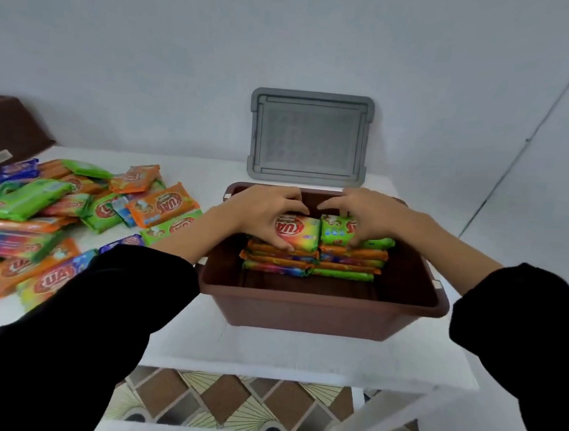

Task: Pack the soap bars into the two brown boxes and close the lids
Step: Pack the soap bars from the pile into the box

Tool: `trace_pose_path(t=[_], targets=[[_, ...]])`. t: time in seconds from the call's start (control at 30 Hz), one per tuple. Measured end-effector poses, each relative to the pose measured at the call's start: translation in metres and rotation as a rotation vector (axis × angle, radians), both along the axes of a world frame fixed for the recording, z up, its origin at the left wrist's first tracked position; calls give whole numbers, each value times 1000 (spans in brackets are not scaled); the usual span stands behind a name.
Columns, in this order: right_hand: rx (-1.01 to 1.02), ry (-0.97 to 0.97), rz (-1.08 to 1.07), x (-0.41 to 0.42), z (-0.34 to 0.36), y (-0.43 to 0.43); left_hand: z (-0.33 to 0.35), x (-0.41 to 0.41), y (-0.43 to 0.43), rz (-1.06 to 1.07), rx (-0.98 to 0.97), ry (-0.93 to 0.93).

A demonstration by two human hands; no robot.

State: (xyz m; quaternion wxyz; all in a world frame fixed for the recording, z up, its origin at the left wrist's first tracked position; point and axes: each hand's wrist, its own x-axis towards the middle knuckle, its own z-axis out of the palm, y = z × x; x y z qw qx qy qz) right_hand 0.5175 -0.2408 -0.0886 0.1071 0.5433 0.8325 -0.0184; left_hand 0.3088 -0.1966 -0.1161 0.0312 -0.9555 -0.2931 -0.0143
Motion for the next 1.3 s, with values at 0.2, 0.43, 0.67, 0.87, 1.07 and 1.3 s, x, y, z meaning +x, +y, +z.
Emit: trace_pose_path(t=[0.2,0.43,0.67,0.87,1.07,1.3], targets=[[7,-66,0,-11,-2,4,1,3,-1,-36,-2,46],[-83,-38,-50,-13,4,7,-4,4,-2,-18,58,61],[41,279,-16,-51,49,24,30,-46,-1,170,-128,-321],[40,356,247,-146,55,41,58,-151,-8,494,-131,-357],[-165,245,437,-251,14,52,28,-240,-55,788,-300,-236],[-313,-79,469,-329,-47,57,-31,-274,-110,896,-374,-138]])
